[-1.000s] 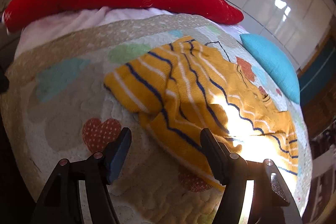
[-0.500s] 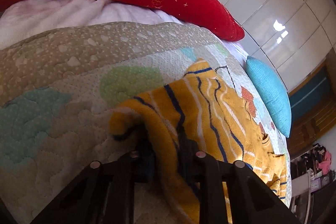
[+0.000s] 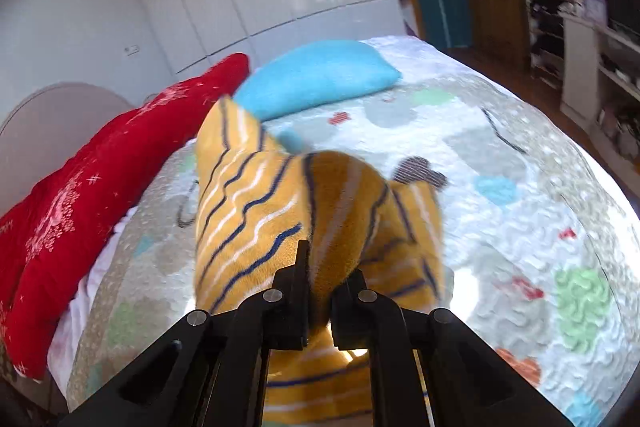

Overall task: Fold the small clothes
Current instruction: 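Grasp the folded yellow striped sweater edge with the right gripper and lift it, then fold the held sweater over onto itself with the right gripper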

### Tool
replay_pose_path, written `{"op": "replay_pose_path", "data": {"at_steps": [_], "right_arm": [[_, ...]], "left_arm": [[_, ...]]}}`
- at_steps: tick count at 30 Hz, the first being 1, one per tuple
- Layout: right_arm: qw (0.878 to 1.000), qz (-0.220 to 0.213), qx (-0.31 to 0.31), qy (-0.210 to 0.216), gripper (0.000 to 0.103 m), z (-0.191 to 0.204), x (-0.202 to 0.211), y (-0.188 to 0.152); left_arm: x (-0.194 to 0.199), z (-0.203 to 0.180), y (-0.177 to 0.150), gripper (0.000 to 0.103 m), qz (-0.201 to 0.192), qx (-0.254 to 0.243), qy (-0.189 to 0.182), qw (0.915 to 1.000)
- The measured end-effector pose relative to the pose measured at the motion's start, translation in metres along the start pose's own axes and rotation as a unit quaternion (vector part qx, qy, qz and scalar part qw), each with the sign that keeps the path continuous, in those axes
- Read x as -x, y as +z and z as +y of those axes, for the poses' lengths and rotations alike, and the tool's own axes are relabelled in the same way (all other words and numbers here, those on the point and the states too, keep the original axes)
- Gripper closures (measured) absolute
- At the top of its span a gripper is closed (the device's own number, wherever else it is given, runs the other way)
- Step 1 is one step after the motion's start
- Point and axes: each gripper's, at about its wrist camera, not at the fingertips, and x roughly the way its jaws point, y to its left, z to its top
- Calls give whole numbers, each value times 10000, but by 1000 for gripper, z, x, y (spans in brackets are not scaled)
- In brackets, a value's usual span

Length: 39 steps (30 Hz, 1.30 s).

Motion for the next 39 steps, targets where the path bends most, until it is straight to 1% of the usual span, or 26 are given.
{"op": "replay_pose_path", "data": {"at_steps": [2,3,5,6,9,12,14,19,23,24,25,26,28,30,32,33,34,35,37,38,39], "right_arm": [[9993,260,-238,-103,96,-32,-6,-20],[9986,389,-357,-75,96,-45,-9,-31],[9966,546,-598,182,96,-62,-11,-48],[9961,557,-632,274,96,-63,-10,-54],[9970,397,-492,445,96,-56,3,-61],[9959,282,-538,672,96,-55,16,-65],[9956,277,-568,689,96,-57,21,-71],[9951,472,-662,565,96,-73,18,-88],[9952,451,-689,523,98,-80,29,-98],[9952,468,-675,526,98,-81,32,-99],[9948,479,-642,624,98,-83,35,-99],[9938,434,-676,765,98,-87,40,-99],[9931,216,-834,798,97,-100,55,-93],[9928,-73,-928,756,88,-110,72,-82],[9922,-322,-947,748,56,-117,80,-63],[9920,-383,-918,782,50,-117,78,-50],[9916,-383,-867,875,42,-115,72,-36],[9913,-326,-792,997,39,-111,60,-20],[9924,-160,-609,1056,39,-101,28,6],[9922,19,-547,1121,38,-96,6,18],[9902,306,-519,1259,38,-92,-19,27]], "left_arm": [[-6,-18,0,17,124,-180,-113,9997],[-8,-27,-1,17,168,-276,-166,9993],[-9,-43,0,17,207,-472,-230,9984],[-9,-50,1,17,203,-572,-240,9979],[-8,-68,2,17,176,-815,-224,9963],[-10,-81,1,17,207,-937,-187,9952],[-13,-85,2,17,269,-960,-206,9948],[-24,-97,5,17,424,-990,-392,9934],[-29,-109,8,17,475,-1023,-554,9921],[-30,-111,8,17,488,-1039,-582,9917],[-31,-114,8,17,502,-1062,-607,9912],[-32,-116,7,17,521,-1086,-631,9907],[-36,-119,5,17,576,-1121,-663,9898],[-39,-120,3,17,642,-1137,-684,9891],[-41,-121,1,17,694,-1152,-680,9886],[-42,-121,1,17,716,-1159,-668,9884],[-43,-121,0,17,731,-1161,-663,9883],[-43,-122,0,17,736,-1157,-655,9884],[-42,-122,-1,17,729,-1128,-629,9890],[-40,-121,-1,17,728,-1103,-624,9893],[-39,-120,-1,17,726,-1075,-621,9896]]}}
